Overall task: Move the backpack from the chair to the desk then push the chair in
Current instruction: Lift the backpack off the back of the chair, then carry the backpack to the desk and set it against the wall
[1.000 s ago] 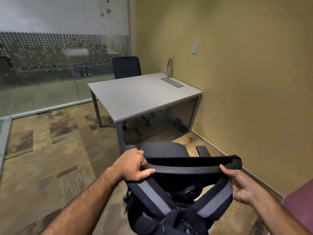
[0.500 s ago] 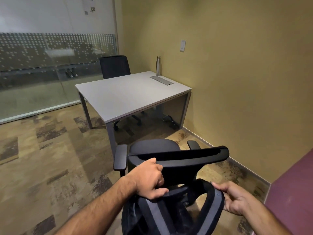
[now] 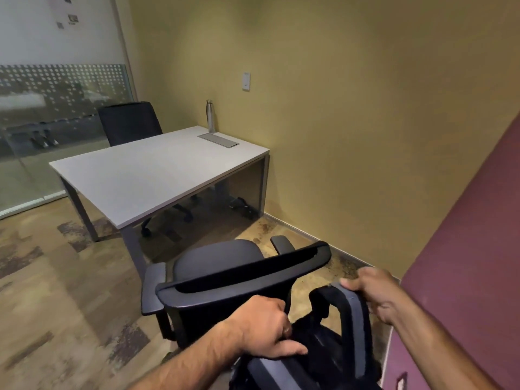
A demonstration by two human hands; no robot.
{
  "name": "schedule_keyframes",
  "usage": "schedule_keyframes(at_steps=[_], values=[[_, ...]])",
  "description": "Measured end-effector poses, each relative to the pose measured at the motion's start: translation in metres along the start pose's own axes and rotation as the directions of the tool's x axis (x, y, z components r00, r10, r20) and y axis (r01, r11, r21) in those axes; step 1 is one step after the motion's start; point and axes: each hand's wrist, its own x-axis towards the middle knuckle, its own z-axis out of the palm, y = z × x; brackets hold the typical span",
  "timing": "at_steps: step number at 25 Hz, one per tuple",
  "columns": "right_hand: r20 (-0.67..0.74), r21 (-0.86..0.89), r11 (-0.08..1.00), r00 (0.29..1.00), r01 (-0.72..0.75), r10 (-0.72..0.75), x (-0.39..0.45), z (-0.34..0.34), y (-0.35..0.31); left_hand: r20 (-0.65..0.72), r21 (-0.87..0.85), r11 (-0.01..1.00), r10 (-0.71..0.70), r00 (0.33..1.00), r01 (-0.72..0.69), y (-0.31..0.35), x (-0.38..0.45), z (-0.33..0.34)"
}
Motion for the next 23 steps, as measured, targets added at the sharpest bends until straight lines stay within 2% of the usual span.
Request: schedule_keyframes(at_steps=[4, 6, 10, 13, 15, 19, 21, 23], values=[[-0.095, -0.125, 0.98, 0.981, 0.154, -0.166, 0.023, -0.037, -0.027, 0.035, -0.012, 1.0, 0.019, 0.999, -0.018, 0.023, 0.07, 0.0], [-0.136, -0.166, 0.963, 0.962, 0.213, -0.236, 0.039, -0.058, -0.044, 0.025, -0.088, 0.996, -0.006, 1.0, 0.008, 0.032, 0.11, -0.004], [-0.193, -0.198, 0.928, 0.916, 0.315, -0.352, 0.076, -0.097, -0.078, -0.157, -0.365, 0.93, -0.104, 0.982, 0.04, 0.03, 0.201, -0.027], [-0.211, -0.31, 0.866, 0.86, 0.393, -0.465, 0.105, -0.117, -0.106, -0.356, -0.58, 0.814, -0.291, 0.888, 0.034, 0.013, 0.266, -0.052], [-0.185, -0.431, 0.803, 0.831, 0.411, -0.524, 0.12, -0.125, -0.127, -0.369, -0.694, 0.72, -0.376, 0.85, 0.018, 0.001, 0.3, -0.061], [-0.108, -0.592, 0.673, 0.784, 0.444, -0.612, 0.15, -0.136, -0.167, -0.195, -0.832, 0.554, -0.316, 0.929, 0.013, -0.022, 0.359, -0.067], [-0.078, -0.621, 0.633, 0.766, 0.463, -0.638, 0.166, -0.142, -0.186, -0.202, -0.87, 0.493, -0.309, 0.929, -0.025, -0.033, 0.384, -0.07], [-0.064, -0.643, 0.595, 0.74, 0.482, -0.669, 0.184, -0.146, -0.203, -0.218, -0.918, 0.386, -0.306, 0.927, -0.089, -0.043, 0.406, -0.071]])
